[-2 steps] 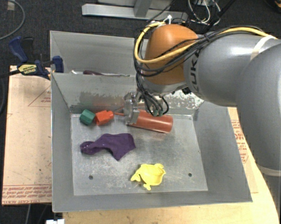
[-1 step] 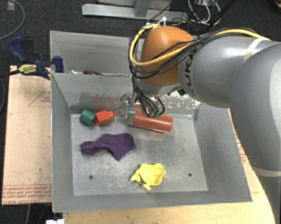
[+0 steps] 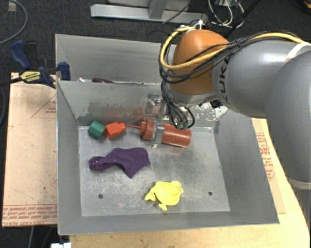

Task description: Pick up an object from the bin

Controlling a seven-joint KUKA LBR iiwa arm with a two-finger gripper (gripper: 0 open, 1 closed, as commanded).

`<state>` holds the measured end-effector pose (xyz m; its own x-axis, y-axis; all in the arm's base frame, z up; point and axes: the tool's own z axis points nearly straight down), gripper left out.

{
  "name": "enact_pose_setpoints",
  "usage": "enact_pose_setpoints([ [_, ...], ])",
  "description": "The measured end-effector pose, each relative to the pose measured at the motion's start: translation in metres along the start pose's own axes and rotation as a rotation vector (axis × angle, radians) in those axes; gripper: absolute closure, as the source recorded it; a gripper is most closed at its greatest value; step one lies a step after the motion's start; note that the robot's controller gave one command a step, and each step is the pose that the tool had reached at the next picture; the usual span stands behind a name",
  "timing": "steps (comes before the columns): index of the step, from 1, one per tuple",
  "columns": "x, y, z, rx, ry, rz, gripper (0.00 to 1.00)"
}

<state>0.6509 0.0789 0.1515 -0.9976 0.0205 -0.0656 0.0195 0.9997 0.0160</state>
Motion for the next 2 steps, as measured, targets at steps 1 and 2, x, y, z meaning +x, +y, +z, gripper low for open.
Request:
enact_pose_setpoints([
  [1,-0.001,-0.005,0.000,0.000,-0.001,0.011,0.00],
  [2,-0.003,-0.012,0.014,-0.002,-0.007,-0.044,0.00],
])
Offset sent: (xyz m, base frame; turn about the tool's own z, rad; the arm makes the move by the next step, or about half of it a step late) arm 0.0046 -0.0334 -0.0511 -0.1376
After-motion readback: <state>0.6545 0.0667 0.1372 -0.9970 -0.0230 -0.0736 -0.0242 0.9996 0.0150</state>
